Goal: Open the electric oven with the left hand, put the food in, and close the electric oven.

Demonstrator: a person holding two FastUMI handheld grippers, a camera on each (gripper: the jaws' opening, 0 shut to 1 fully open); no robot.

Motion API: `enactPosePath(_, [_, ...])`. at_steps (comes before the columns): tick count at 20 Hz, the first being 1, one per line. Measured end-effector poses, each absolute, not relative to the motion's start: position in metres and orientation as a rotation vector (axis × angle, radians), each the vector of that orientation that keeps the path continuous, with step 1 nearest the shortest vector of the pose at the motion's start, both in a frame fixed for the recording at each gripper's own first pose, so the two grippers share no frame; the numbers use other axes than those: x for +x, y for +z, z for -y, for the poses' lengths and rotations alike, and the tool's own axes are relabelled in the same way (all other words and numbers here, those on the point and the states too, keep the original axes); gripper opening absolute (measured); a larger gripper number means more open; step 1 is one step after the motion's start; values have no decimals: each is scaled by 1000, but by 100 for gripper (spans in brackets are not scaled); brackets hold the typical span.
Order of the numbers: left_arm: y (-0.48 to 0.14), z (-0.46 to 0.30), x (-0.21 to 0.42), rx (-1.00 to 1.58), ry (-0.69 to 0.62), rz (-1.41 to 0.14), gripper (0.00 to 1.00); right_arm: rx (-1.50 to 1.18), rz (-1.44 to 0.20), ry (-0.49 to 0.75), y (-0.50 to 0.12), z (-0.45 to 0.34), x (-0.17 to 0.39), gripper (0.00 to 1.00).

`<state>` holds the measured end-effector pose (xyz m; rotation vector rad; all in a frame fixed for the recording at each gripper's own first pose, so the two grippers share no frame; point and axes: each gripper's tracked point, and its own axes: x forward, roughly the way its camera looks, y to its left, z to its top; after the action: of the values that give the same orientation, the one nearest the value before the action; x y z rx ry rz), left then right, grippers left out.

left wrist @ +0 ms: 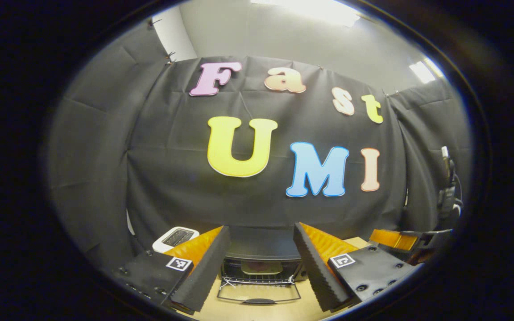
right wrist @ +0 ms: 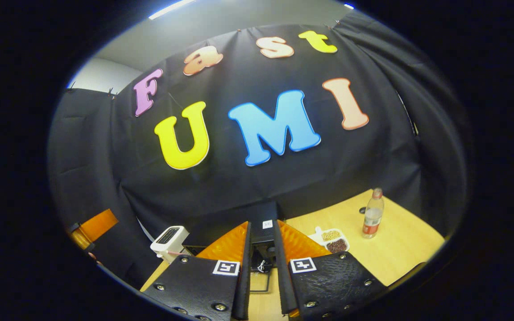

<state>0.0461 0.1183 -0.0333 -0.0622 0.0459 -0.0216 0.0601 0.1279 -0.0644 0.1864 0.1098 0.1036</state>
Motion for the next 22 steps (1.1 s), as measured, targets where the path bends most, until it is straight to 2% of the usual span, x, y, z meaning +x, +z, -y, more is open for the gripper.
enactPosePath(2, [-29,-104,45,-52,-33,-32,100,150,-47,118,-39,-115,49,29])
enactPosePath(4, [-32,-91,44,-48,-36,-39,100,113,-17,111,-29,-103,43,60])
enactPosePath(5, [-34,-86,45,-45,-35,-44,91,108,-8,107,-24,-97,39,76])
enactPosePath(6, [-35,-82,44,-42,-34,-49,91,109,2,106,-20,-93,35,84])
enactPosePath(7, [-39,-77,46,-40,-35,-57,91,115,7,105,-17,-88,33,84])
enactPosePath(9, [-51,-68,47,-36,-43,-97,100,116,17,98,-15,-77,32,84])
enactPosePath(10, [-62,-63,48,-38,-48,-132,100,119,19,98,-15,-74,34,84])
enactPosePath(12, [-84,-57,52,-46,-54,-203,91,117,19,98,-15,-66,32,85])
enactPosePath(13, [-93,-54,53,-47,-62,-239,100,111,19,92,-16,-62,31,85])
enactPosePath(17, [-156,-46,57,-31,-87,-428,100,93,26,73,-16,-50,35,87])
enactPosePath(18, [-175,-44,56,-29,-91,-486,91,85,30,66,-15,-46,35,87])
enactPosePath(19, [-199,-42,61,-30,-100,-549,97,83,33,67,-15,-43,37,88])
enactPosePath(22, [-253,-45,57,-29,-98,-713,100,76,29,57,-16,-38,37,89])
